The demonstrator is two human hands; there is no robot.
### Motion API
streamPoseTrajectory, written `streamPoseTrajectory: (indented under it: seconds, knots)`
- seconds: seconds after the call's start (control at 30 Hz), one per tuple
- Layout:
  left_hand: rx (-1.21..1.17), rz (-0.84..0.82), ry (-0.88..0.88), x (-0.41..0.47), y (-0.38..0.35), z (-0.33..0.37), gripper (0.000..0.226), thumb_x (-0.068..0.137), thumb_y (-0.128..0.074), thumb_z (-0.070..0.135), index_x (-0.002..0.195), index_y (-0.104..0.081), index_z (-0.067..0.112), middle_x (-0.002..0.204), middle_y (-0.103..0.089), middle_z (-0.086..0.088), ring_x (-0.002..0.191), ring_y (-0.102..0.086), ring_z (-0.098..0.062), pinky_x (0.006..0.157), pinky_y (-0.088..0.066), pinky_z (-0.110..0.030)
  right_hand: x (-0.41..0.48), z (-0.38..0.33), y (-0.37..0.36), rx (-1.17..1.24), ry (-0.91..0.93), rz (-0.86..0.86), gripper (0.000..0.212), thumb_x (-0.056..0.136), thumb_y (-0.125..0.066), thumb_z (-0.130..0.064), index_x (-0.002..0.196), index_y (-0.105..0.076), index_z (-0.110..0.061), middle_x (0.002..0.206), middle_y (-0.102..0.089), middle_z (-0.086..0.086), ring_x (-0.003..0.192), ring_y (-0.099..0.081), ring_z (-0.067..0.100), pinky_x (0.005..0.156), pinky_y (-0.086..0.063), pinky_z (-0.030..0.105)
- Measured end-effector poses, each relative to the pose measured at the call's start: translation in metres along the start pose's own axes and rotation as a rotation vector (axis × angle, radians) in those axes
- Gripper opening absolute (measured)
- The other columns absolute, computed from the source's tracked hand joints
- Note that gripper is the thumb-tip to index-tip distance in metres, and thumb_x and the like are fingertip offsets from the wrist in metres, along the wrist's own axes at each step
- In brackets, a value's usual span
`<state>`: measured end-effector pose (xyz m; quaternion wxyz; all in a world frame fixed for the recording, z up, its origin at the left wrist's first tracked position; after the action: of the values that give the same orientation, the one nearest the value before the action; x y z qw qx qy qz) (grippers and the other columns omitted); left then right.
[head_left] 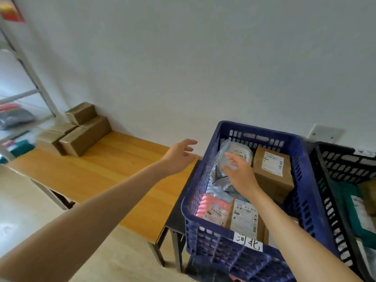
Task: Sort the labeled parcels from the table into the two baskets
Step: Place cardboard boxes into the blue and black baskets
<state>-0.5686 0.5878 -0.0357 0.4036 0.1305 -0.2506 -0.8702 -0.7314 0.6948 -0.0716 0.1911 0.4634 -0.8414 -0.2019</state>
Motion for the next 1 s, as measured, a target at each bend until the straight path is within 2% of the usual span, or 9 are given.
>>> streamPoseTrajectory:
  seconds: [0.1, 0.33, 0.43, 0.57, 0.7, 0.87, 1.0]
  knots:
    - [0.014, 0.078, 0.018, -0.009, 0.05, -0.025, 0.046, 0.096, -0.056, 0.021, 0.14, -0.042, 0.026, 0.131, -0.052, -0.002, 0.105, -0.057, -0.014, 0.06, -0.044, -0.013, 0.015, -0.037, -0.04, 0.039, 0.048, -0.044, 0.043, 0.095, -0.056, -0.015, 0.137, -0.047, -0.014, 0.137, -0.051, 0.002, 0.116, -0.048, 0.008, 0.095, -0.038, 0.023]
    - [0.027, 0.195, 0.06, -0.03, 0.171, -0.103, 0.046, 0.097, -0.055, 0.024, 0.14, -0.041, 0.029, 0.133, -0.052, -0.003, 0.108, -0.056, -0.014, 0.065, -0.046, -0.015, 0.04, -0.121, -0.162, -0.022, 0.142, -0.135, 0.044, 0.096, -0.054, -0.021, 0.138, -0.044, -0.01, 0.138, -0.05, 0.005, 0.123, -0.049, 0.017, 0.103, -0.041, 0.034]
    - [0.022, 0.223, 0.081, -0.037, 0.226, -0.142, 0.046, 0.097, -0.055, 0.024, 0.141, -0.04, 0.029, 0.134, -0.052, -0.002, 0.108, -0.055, -0.013, 0.067, -0.045, -0.016, 0.051, -0.151, -0.222, -0.037, 0.136, -0.168, 0.044, 0.097, -0.052, -0.022, 0.138, -0.044, -0.011, 0.138, -0.05, 0.004, 0.123, -0.049, 0.017, 0.1, -0.043, 0.033]
    - [0.023, 0.25, 0.11, -0.046, 0.297, -0.194, 0.047, 0.097, -0.054, 0.024, 0.142, -0.039, 0.029, 0.134, -0.051, -0.002, 0.11, -0.054, -0.012, 0.073, -0.045, -0.018, 0.068, -0.191, -0.3, -0.023, 0.119, -0.179, 0.041, 0.095, -0.054, -0.014, 0.135, -0.047, -0.007, 0.134, -0.053, 0.009, 0.118, -0.052, 0.018, 0.092, -0.042, 0.025]
    - [0.024, 0.269, 0.145, -0.053, 0.361, -0.247, 0.047, 0.097, -0.054, 0.023, 0.141, -0.039, 0.028, 0.132, -0.052, -0.001, 0.11, -0.052, -0.012, 0.077, -0.045, -0.021, 0.08, -0.221, -0.373, -0.005, 0.08, -0.18, 0.04, 0.093, -0.056, -0.008, 0.133, -0.049, -0.004, 0.13, -0.055, 0.013, 0.114, -0.056, 0.023, 0.096, -0.045, 0.034]
    - [0.003, 0.3, 0.218, -0.057, 0.425, -0.313, 0.047, 0.097, -0.054, 0.021, 0.141, -0.04, 0.026, 0.131, -0.053, -0.002, 0.107, -0.054, -0.013, 0.074, -0.043, -0.018, 0.094, -0.243, -0.449, 0.026, 0.078, -0.199, 0.037, 0.094, -0.056, -0.009, 0.13, -0.051, -0.006, 0.125, -0.056, 0.011, 0.102, -0.055, 0.013, 0.087, -0.045, 0.025]
    - [-0.026, 0.323, 0.264, -0.054, 0.46, -0.359, 0.046, 0.096, -0.055, 0.02, 0.14, -0.042, 0.026, 0.128, -0.056, -0.001, 0.106, -0.053, -0.011, 0.071, -0.041, -0.015, 0.11, -0.253, -0.501, 0.031, 0.068, -0.229, 0.034, 0.094, -0.056, -0.01, 0.129, -0.052, -0.011, 0.124, -0.056, 0.006, 0.102, -0.055, 0.011, 0.077, -0.045, 0.017]
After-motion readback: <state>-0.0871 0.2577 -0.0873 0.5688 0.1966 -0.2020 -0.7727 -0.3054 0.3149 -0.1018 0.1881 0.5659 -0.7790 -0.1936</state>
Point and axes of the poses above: each hand's wrist, its own x-axis towards the middle knuckle, its own y-axis out of the back of the hand, z = x × y, the point moved 9 cm from there along x, towards the middle knuckle
